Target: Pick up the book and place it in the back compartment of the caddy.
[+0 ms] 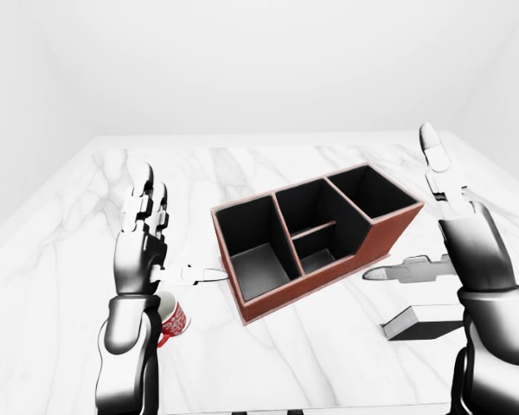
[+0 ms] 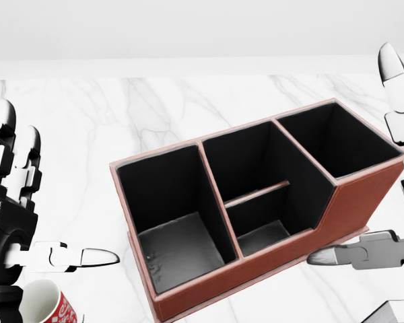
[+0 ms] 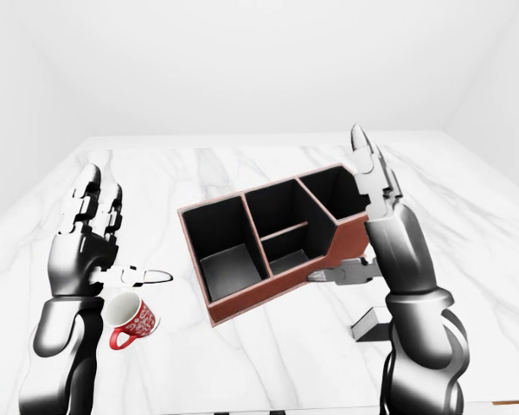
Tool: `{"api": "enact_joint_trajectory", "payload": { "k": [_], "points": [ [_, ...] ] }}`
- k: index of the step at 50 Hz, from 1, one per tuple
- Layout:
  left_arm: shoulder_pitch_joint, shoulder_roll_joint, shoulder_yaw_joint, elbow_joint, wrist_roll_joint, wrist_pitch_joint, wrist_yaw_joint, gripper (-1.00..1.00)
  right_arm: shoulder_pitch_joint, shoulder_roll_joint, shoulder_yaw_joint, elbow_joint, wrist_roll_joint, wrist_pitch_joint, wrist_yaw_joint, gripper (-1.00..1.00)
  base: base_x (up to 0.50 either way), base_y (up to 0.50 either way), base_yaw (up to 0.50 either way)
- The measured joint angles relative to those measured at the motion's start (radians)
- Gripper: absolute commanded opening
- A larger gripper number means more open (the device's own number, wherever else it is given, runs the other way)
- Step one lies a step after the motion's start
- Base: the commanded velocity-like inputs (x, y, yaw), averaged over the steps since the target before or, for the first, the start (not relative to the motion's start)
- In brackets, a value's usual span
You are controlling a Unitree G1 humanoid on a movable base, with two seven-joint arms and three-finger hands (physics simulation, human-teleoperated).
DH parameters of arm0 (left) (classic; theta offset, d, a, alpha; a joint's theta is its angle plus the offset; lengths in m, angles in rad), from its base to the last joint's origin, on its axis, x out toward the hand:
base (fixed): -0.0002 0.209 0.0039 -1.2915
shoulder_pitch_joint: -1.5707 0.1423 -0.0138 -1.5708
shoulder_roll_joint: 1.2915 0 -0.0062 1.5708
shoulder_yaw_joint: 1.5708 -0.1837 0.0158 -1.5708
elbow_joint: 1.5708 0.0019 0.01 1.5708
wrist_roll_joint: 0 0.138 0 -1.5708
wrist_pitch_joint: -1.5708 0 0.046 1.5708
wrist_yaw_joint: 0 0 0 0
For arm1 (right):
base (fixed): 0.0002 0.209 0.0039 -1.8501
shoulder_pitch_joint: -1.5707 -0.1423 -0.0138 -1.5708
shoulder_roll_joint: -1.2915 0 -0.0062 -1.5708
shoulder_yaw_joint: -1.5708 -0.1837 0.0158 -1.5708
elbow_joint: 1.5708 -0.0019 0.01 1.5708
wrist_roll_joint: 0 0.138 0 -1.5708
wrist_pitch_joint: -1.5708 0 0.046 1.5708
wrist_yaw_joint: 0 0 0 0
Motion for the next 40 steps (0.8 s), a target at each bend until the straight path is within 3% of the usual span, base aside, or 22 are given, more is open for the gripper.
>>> {"api": "enact_joint_trajectory", "payload": {
  "k": [40],
  "points": [
    [-0.001, 0.0, -0.005, 0.021, 0.007, 0.0, 0.001, 1.0, 0.032, -0.01, -0.065, 0.032, -0.159, 0.0, 0.144, 1.0, 0.0, 0.0, 0.0]
  ]
}}
